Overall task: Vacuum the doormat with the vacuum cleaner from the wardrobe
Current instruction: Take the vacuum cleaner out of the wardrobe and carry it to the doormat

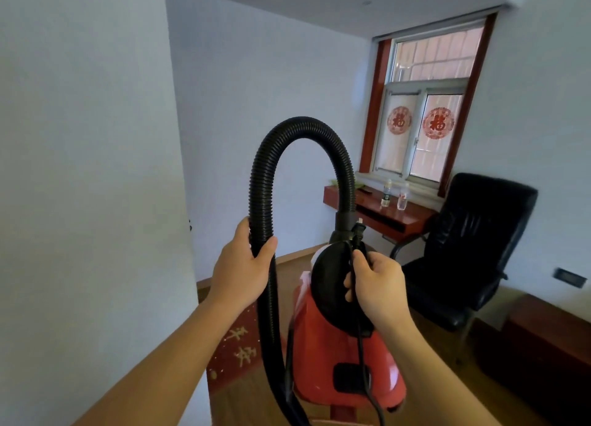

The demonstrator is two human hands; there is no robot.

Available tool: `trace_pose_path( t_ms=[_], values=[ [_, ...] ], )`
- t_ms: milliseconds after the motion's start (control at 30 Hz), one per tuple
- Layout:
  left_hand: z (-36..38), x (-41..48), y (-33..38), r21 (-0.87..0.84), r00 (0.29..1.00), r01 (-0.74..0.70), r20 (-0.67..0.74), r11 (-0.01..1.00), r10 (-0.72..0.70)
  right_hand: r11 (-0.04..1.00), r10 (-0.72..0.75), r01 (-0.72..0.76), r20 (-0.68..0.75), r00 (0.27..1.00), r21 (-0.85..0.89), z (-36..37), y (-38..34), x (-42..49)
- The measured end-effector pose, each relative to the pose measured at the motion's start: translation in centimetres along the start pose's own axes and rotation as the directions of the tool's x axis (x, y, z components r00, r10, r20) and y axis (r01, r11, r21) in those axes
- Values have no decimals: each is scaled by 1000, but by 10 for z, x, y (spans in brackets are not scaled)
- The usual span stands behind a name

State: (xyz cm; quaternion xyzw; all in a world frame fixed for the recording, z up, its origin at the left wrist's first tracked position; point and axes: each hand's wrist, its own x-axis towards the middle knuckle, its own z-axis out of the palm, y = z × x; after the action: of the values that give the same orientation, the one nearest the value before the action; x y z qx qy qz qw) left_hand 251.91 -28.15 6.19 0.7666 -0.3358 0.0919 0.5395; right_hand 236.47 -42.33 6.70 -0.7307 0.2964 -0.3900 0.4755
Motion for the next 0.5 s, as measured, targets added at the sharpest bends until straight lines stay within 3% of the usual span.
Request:
trace_pose_path(
  t_ms=[500],
  values=[
    [222, 165, -45, -177, 987, -16, 156, 984, 45, 984, 80, -107, -182, 980, -142, -32, 96, 208]
  ],
)
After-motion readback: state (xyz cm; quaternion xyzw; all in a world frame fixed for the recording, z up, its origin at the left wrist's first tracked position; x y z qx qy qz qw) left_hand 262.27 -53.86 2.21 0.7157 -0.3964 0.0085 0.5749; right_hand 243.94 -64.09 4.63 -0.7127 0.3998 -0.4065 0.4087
